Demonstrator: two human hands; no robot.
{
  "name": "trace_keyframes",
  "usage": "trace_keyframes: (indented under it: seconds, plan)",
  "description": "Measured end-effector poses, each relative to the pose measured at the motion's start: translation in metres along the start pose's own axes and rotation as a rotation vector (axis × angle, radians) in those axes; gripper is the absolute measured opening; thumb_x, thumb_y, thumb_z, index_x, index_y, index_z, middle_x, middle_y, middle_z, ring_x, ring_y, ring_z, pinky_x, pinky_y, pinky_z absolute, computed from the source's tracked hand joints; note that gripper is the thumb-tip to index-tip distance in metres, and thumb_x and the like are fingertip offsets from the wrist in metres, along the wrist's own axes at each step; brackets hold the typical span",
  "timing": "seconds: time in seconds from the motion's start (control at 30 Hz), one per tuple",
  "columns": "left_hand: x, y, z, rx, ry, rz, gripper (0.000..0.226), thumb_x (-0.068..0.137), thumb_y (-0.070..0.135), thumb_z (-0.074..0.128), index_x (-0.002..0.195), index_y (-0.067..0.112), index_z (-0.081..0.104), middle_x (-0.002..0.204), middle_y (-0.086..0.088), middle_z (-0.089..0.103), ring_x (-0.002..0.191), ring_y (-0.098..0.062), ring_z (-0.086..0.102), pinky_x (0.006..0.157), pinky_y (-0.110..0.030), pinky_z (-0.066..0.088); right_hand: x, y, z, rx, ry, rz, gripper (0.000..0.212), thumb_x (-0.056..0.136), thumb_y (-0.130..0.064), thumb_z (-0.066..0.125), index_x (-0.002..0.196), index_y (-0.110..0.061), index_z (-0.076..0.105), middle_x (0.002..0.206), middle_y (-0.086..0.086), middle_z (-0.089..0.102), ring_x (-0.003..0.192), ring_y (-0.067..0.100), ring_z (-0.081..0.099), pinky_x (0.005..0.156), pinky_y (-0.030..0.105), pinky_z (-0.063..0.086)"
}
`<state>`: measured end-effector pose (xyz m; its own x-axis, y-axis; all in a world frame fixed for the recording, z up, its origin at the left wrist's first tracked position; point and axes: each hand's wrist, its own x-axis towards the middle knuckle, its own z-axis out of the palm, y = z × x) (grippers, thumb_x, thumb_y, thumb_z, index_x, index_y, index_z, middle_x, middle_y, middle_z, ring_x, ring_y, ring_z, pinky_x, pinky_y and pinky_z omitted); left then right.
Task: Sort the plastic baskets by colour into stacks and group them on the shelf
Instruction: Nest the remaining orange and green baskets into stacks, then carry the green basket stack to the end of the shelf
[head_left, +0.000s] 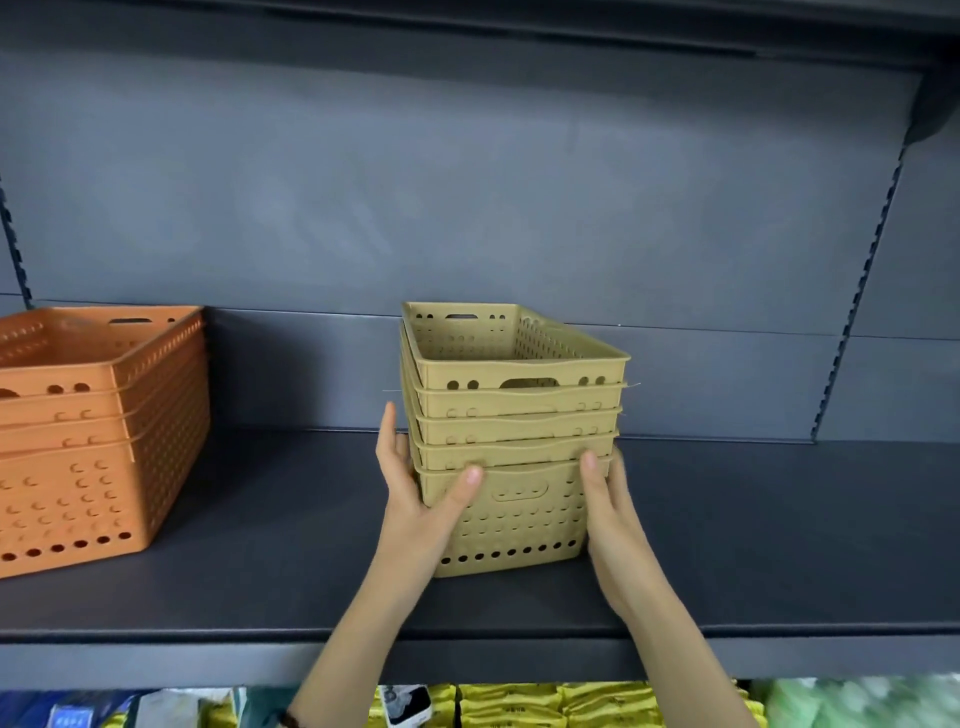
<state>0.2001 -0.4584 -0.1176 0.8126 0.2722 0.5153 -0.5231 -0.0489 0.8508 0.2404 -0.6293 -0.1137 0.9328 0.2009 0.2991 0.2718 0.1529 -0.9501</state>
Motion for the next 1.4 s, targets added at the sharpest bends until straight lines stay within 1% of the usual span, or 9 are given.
trace_keyframes:
  seconds: [0.2, 0.3, 0.47, 0.6, 1.0, 1.13, 1.23, 1.33, 1.4]
  plan:
    - [0.000, 0.001, 0.000, -0.033, 0.043, -0.032, 0.107, 0.062, 0.050, 0.078, 0.145, 0.052, 0.011, 0.139, 0.024, 0.047, 0.118, 0.012, 0.051, 0.096, -0.017, 0.047, -0.003, 0.001, 0.013, -0.093, 0.076, -0.019, 0.057, 0.070, -0.062, 0.056, 0.124, -0.044, 0.048, 0.117, -0.028, 0.060, 0.103, -0.018, 0.055, 0.079, 0.008, 0.047]
    - [-0.002, 0.010, -0.001, -0.064, 0.065, -0.026, 0.089, 0.073, 0.047, 0.076, 0.141, 0.055, 0.018, 0.136, 0.022, 0.053, 0.117, 0.010, 0.054, 0.093, -0.019, 0.049, -0.006, -0.002, 0.021, -0.113, 0.164, -0.084, 0.054, 0.067, -0.066, 0.057, 0.115, -0.043, 0.056, 0.107, -0.026, 0.069, 0.102, -0.010, 0.061, 0.090, 0.022, 0.049]
    - [-0.005, 0.034, -0.009, -0.121, 0.012, 0.012, 0.068, 0.067, 0.058, 0.066, 0.125, 0.067, 0.031, 0.125, 0.029, 0.060, 0.116, 0.006, 0.058, 0.087, -0.021, 0.051, -0.018, -0.024, 0.044, -0.016, 0.329, -0.171, 0.052, 0.060, -0.066, 0.058, 0.103, -0.038, 0.065, 0.095, -0.029, 0.071, 0.089, -0.009, 0.066, 0.081, 0.027, 0.052]
    - [-0.015, 0.060, -0.030, -0.128, 0.018, 0.079, 0.058, 0.071, 0.055, 0.063, 0.119, 0.071, 0.034, 0.125, 0.029, 0.060, 0.116, 0.006, 0.058, 0.084, -0.013, 0.050, -0.034, -0.046, 0.069, -0.038, 0.349, -0.225, 0.052, 0.060, -0.066, 0.056, 0.100, -0.033, 0.066, 0.091, -0.031, 0.070, 0.086, -0.011, 0.066, 0.077, 0.023, 0.050]
    - [-0.094, 0.174, -0.150, 0.016, 0.121, 0.219, 0.069, 0.070, 0.059, 0.061, 0.127, 0.068, 0.023, 0.133, 0.037, 0.049, 0.122, 0.016, 0.047, 0.091, -0.005, 0.043, -0.124, -0.097, 0.192, 0.022, 0.283, -0.373, 0.040, 0.073, -0.069, 0.056, 0.101, -0.040, 0.062, 0.094, -0.032, 0.070, 0.091, -0.010, 0.065, 0.078, 0.021, 0.049]
    - [-0.132, 0.202, -0.210, 0.057, 0.194, 0.196, 0.088, 0.066, 0.064, 0.061, 0.143, 0.054, 0.021, 0.142, 0.024, 0.047, 0.125, 0.008, 0.049, 0.106, -0.028, 0.043, -0.166, -0.105, 0.252, 0.052, 0.255, -0.434, 0.060, 0.067, -0.069, 0.057, 0.103, -0.022, 0.065, 0.078, -0.027, 0.069, 0.076, -0.010, 0.064, 0.064, 0.011, 0.049]
    - [-0.154, 0.226, -0.247, 0.042, 0.220, 0.187, 0.079, 0.061, 0.070, 0.066, 0.131, 0.069, 0.027, 0.137, 0.030, 0.050, 0.126, 0.003, 0.051, 0.109, -0.040, 0.042, -0.194, -0.115, 0.288, 0.069, 0.240, -0.483, 0.063, 0.065, -0.075, 0.058, 0.101, -0.023, 0.065, 0.072, -0.029, 0.067, 0.070, -0.011, 0.061, 0.062, 0.008, 0.047]
    - [-0.166, 0.248, -0.276, 0.042, 0.238, 0.204, 0.075, 0.054, 0.078, 0.070, 0.119, 0.076, 0.033, 0.139, 0.028, 0.050, 0.129, -0.004, 0.051, 0.108, -0.044, 0.041, -0.213, -0.128, 0.320, 0.093, 0.214, -0.513, 0.040, 0.068, -0.074, 0.058, 0.077, -0.035, 0.052, 0.056, -0.030, 0.057, 0.053, -0.010, 0.052, 0.051, 0.005, 0.039]
    - [-0.174, 0.260, -0.295, 0.039, 0.269, 0.236, 0.072, 0.055, 0.076, 0.070, 0.118, 0.075, 0.033, 0.134, 0.034, 0.051, 0.125, 0.004, 0.052, 0.105, -0.034, 0.044, -0.222, -0.136, 0.342, 0.115, 0.201, -0.537, 0.031, 0.071, -0.066, 0.057, 0.072, -0.039, 0.042, 0.051, -0.030, 0.052, 0.049, -0.010, 0.048, 0.049, 0.005, 0.035]
